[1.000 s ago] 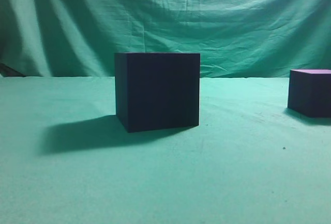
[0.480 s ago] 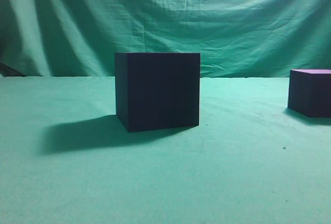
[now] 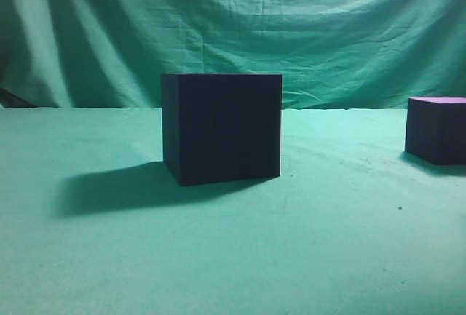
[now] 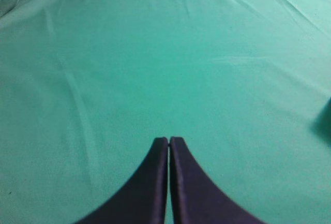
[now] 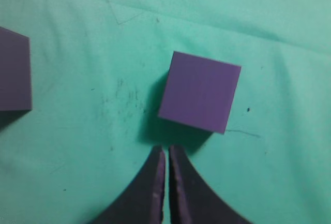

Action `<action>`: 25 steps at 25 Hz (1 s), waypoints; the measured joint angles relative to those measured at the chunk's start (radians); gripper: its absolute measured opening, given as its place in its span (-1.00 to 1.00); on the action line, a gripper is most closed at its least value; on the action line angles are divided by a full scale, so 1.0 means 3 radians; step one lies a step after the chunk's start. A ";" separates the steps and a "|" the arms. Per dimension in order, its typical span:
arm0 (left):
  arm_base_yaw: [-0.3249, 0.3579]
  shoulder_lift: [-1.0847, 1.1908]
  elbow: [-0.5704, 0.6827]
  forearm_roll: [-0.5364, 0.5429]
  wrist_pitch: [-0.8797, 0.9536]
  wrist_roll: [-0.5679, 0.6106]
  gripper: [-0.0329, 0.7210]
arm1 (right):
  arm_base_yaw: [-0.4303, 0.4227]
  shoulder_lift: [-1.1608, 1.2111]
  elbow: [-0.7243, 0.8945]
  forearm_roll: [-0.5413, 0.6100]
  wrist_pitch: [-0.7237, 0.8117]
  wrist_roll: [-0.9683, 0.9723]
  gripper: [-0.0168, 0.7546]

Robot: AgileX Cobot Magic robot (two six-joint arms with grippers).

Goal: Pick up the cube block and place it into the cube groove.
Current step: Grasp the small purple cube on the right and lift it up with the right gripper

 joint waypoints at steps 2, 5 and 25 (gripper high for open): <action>0.0000 0.0000 0.0000 0.0000 0.0000 0.0000 -0.91 | 0.0178 0.0106 -0.0146 -0.0332 0.0038 0.0223 -0.96; 0.0000 0.0000 0.0000 0.0000 0.0000 0.0000 -0.91 | 0.0299 0.0240 -0.0293 -0.0603 0.0061 0.0375 -0.96; 0.0000 0.0000 0.0000 0.0000 0.0000 0.0000 -0.91 | 0.0302 0.0967 -0.0320 -0.0715 -0.0199 0.0734 0.49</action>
